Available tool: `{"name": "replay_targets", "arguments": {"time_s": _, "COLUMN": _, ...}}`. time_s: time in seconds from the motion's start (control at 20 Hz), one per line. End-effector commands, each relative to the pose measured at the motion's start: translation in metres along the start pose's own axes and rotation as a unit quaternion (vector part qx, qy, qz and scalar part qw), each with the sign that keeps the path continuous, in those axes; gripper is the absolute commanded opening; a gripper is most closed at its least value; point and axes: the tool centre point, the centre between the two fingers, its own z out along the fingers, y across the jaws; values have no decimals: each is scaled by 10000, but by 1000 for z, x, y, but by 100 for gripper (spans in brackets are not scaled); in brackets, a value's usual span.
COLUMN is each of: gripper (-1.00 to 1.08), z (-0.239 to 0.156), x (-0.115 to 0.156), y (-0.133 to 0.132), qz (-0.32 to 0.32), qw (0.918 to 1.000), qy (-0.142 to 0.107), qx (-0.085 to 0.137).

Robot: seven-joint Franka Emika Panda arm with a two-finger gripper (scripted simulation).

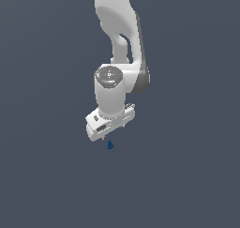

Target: Pick up the object and move it to a goal position.

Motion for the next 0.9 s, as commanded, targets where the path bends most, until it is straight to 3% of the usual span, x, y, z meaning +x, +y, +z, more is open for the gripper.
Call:
{"name": "replay_targets", "arguments": {"time_s": 0.0, "gripper": 100, "z": 8, "x": 1, "y": 5, "qz": -323, "qw": 9995, "qy": -12, "qx": 22}}
{"name": "replay_targets", "arguments": {"time_s": 0.4, "gripper": 100, "z": 28, "x": 3, "y": 17, "qz": -1131, "qw": 9935, "qy": -28, "qx": 88}}
{"name": "replay_targets", "arguments": {"time_s": 0.85, "gripper": 100, "z": 38, "x": 4, "y": 24, "qz": -1549, "qw": 9878, "qy": -26, "qx": 126}}
